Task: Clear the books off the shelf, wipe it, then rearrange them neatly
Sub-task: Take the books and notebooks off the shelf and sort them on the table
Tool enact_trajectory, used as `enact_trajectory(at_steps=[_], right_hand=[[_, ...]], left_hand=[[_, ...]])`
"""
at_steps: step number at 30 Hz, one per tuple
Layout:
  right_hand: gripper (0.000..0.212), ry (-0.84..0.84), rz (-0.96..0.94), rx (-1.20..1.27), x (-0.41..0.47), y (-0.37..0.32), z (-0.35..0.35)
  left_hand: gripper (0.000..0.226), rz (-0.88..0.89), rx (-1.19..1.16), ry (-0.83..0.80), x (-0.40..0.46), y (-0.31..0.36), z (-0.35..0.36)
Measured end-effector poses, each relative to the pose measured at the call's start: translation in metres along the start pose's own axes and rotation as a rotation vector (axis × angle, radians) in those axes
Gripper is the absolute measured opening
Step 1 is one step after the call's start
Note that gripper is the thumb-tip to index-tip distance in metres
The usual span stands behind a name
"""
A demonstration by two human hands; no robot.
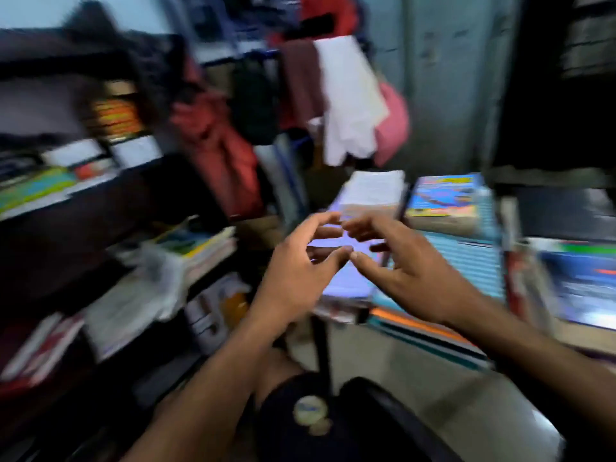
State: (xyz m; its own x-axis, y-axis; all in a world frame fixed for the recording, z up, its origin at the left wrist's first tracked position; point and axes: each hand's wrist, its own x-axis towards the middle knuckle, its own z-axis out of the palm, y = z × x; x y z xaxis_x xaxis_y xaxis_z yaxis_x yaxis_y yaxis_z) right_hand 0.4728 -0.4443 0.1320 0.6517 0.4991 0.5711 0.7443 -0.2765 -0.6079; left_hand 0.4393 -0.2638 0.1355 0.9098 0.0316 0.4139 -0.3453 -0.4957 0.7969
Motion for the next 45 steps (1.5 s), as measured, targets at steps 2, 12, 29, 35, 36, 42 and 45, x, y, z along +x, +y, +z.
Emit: enact_trajectory(at_steps=[2,12,29,35,36,42,45], right_hand=[[0.024,-0.101,-0.031,0.061,0.03,-0.02,0.05],[0.031,-0.636,-0.082,0.17,0.126,-0.106,0.32],[0.102,-0.795,0.125,0.062,0.23,-0.14,0.547],[0.08,-0.717,0.189,0.037,0.211,-0.143,0.555],[0.08,-0.709,0.191,0.046,0.205,-0.143,0.55],[0.065,-0.763,0.201,0.051,0.177,-0.161,0.513],[0.049,-0.816,0.195,0.087,0.151,-0.174,0.502]], left_hand=[[0.041,-0.096,0.034,0.18,-0.021,-0.032,-0.061],[0.05,-0.559,0.627,0.808,-0.172,-0.203,-0.307],[0.07,-0.677,0.862,0.683,-0.221,-0.287,-0.365],[0.061,-0.669,0.8,0.659,-0.223,-0.275,-0.367],[0.061,-0.664,0.777,0.651,-0.227,-0.271,-0.366],[0.063,-0.638,0.837,0.59,-0.27,-0.239,-0.34],[0.078,-0.634,0.925,0.656,-0.308,-0.219,-0.317]])
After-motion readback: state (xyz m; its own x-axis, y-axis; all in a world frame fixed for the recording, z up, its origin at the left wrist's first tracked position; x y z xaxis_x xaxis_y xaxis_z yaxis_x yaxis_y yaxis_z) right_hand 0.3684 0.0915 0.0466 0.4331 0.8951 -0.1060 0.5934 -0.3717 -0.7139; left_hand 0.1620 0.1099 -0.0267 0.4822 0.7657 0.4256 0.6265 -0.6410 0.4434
